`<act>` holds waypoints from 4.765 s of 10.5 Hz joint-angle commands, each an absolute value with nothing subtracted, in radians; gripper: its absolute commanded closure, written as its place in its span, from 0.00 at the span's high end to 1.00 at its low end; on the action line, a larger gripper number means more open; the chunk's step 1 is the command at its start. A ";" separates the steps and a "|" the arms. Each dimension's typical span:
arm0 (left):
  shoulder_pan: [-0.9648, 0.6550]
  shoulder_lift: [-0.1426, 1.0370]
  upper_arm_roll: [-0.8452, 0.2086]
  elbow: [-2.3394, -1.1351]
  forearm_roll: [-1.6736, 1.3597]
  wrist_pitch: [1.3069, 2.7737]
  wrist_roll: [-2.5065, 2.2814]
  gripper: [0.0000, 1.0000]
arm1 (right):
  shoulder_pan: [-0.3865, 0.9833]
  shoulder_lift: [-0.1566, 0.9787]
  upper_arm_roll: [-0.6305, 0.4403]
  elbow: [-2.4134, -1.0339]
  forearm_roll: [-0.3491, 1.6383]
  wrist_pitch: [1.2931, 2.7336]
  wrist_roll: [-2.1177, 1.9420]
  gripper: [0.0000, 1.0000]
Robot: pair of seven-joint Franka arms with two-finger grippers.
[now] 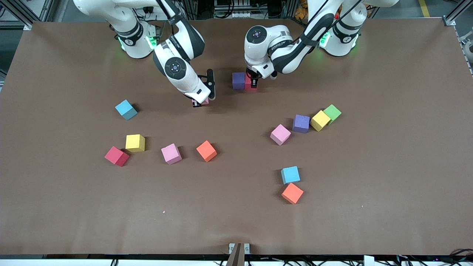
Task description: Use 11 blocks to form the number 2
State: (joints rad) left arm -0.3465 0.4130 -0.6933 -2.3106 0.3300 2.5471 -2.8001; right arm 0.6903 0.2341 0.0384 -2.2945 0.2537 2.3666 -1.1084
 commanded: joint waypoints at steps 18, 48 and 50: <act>0.476 0.417 -1.264 -2.196 0.376 2.211 -2.429 1.00 | 1.012 0.293 0.041 -2.292 0.272 2.512 -0.644 0.17; -0.084 0.683 -0.623 -1.813 0.508 2.191 -1.625 0.09 | 0.414 0.540 -0.097 -1.800 0.178 2.281 -0.359 1.00; -0.087 0.672 -0.673 -1.839 0.535 2.192 -1.606 0.09 | 0.405 0.610 -0.126 -1.723 0.170 2.278 -0.345 1.00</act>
State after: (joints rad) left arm -0.0872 0.7157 -0.6430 -1.7879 0.4964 2.1807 -1.6222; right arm 0.4181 0.5465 -0.1197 -1.8099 0.1901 2.2961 -0.3827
